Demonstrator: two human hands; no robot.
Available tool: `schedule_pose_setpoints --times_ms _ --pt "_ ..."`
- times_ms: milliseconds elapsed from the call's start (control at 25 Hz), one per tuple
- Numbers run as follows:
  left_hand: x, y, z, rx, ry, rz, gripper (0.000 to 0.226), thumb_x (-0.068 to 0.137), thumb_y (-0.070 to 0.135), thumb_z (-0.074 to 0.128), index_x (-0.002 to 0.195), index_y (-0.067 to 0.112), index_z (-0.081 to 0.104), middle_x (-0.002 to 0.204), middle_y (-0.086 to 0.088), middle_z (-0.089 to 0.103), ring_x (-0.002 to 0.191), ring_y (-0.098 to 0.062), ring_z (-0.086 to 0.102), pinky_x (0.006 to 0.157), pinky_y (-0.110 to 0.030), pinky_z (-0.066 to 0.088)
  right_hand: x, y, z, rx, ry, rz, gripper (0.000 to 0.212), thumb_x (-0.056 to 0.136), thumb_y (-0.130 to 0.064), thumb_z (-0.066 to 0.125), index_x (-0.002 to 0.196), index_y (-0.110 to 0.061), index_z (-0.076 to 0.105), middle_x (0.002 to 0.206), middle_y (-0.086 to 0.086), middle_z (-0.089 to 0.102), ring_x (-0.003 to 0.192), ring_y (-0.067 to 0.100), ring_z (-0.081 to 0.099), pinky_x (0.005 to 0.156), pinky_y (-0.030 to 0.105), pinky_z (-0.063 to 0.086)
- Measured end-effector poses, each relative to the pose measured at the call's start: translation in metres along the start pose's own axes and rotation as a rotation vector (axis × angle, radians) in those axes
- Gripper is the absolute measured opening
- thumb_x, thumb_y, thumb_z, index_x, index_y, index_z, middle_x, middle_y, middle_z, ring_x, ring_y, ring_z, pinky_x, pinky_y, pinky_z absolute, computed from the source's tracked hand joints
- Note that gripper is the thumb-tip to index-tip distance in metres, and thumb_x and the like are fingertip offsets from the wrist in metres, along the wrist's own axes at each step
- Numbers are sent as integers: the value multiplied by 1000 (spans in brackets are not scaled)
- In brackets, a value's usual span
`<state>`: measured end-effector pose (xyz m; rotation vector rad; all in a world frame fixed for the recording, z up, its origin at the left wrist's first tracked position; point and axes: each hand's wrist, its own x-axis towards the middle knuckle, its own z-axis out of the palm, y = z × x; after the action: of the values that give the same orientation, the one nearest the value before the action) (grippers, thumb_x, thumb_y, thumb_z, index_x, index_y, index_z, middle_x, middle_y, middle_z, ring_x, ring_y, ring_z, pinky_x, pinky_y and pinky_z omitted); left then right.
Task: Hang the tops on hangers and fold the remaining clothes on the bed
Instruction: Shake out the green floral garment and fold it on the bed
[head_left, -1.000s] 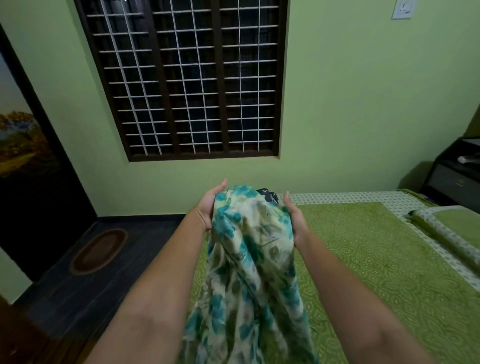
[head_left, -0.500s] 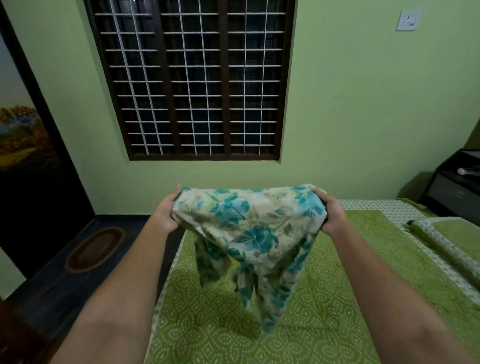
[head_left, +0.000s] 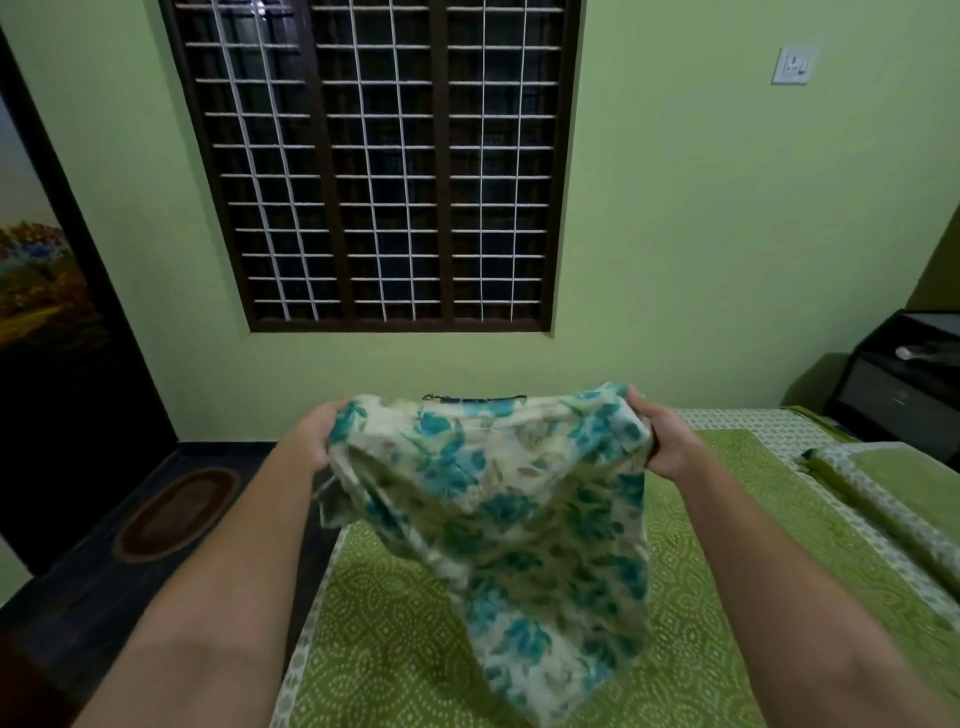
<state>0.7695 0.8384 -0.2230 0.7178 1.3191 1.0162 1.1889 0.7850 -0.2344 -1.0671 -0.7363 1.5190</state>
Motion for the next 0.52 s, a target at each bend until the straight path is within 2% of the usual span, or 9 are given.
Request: schedule_pose_setpoints --times_ms 80,200,280,320,400,480,520 --pt "7 0 -3 -43 77 165 45 91 47 57 108 6 64 106 -14 68 95 -27 64 83 -39 50 2 0 -7 24 -9 -133 40 92 -34 51 120 -7 61 113 15 68 101 30 65 74 37 58" --pt "7 -3 -4 211 179 346 46 94 43 54 111 1 61 109 -14 64 98 -27 60 84 -32 43 -3 6 -16 -31 -15 -152 31 100 -24 41 112 -3 60 99 14 71 88 26 70 68 33 58" --pt "2 -6 0 435 223 441 42 97 40 50 98 0 64 95 -14 63 88 -25 58 76 -30 41 -4 11 -25 -112 41 -138 27 100 -22 43 105 -1 60 90 13 72 80 23 71 64 31 57" --pt "-2 -4 1 552 232 488 43 97 41 50 85 1 63 84 -14 61 81 -24 57 69 -31 39 -6 9 -27 -151 52 -141 26 100 -22 44 101 -1 61 86 12 72 75 22 70 61 30 57" --pt "-9 13 6 678 290 558 49 96 42 51 62 7 52 64 -11 53 68 -23 51 57 -32 34 -10 -13 -27 -234 68 -172 25 97 -23 48 96 -2 61 76 9 71 68 22 68 56 28 56" --pt "-19 47 12 511 333 612 46 93 41 56 60 10 50 63 -6 52 64 -23 51 56 -31 37 -8 -51 -20 -285 72 -250 25 96 -25 51 95 -2 63 77 8 71 67 22 67 56 28 56" --pt "-18 62 13 365 275 597 39 91 41 61 66 11 56 67 -4 57 66 -21 56 60 -29 43 -7 -70 -15 -291 75 -284 24 96 -25 53 97 -3 64 80 9 71 68 21 67 58 28 56"
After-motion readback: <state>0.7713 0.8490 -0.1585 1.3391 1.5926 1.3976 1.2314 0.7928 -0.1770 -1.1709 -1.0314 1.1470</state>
